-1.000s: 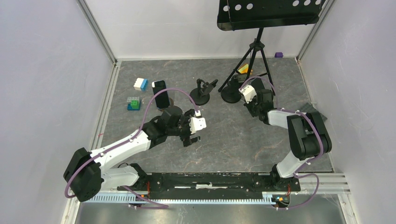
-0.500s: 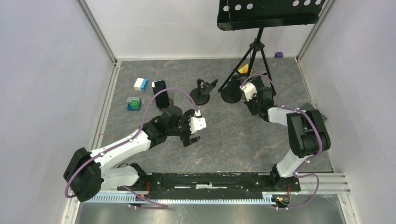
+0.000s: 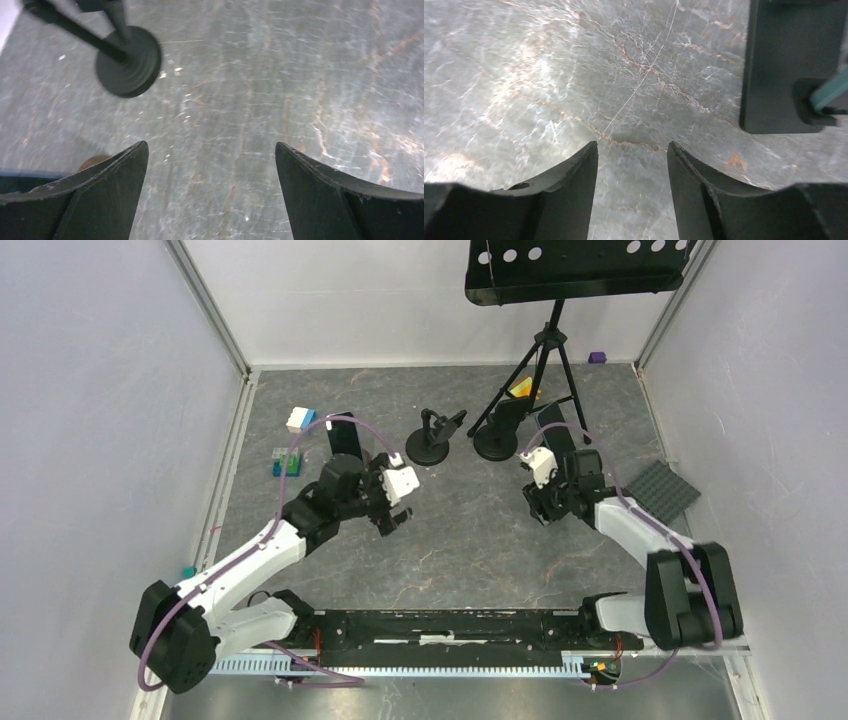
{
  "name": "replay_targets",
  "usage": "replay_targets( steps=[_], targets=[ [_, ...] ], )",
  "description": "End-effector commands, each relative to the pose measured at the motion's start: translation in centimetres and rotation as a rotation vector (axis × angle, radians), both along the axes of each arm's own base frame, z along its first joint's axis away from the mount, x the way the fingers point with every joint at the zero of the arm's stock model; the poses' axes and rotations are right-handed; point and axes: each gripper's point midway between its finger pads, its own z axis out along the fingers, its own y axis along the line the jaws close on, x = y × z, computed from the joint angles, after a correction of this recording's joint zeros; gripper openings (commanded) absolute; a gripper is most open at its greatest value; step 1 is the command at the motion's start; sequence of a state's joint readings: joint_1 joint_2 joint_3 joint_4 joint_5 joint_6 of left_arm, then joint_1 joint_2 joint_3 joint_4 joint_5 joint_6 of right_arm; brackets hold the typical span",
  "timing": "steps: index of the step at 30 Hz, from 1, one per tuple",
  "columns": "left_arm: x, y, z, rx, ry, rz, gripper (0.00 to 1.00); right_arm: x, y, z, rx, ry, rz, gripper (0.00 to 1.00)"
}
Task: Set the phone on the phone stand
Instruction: Reset both arms
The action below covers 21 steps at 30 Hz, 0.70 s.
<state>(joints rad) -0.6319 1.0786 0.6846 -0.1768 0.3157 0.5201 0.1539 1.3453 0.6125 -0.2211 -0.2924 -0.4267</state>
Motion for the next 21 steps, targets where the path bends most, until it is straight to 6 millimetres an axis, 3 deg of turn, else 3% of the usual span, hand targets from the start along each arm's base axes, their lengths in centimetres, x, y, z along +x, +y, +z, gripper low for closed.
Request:
replay_targets(
  steps=[1,8,14,21],
  targets=[
    [2.6,2.8,4.0,-0.131,-0.045,0.173,1.0,-0.4,0.5,4.4,0.055,-0.11,0.03,0.65],
    [5.2,9.7,7.4,-0.137,-0.129,0.508,1.0,1.0,-1.5,12.6,0.09,-0.362,-0.056,0.98],
    [4.7,11.9,10.7,-0.145,-0.183,0.599,1.0,0.9,-2.9,20.1,0.126,-0.616,-0.155,0.98],
    [0.0,14.3,17.0,-0.206,-0.297,0.607,1.0,-1.0,-4.5,24.3,0.127,-0.828,-0.234,0.98]
  ],
)
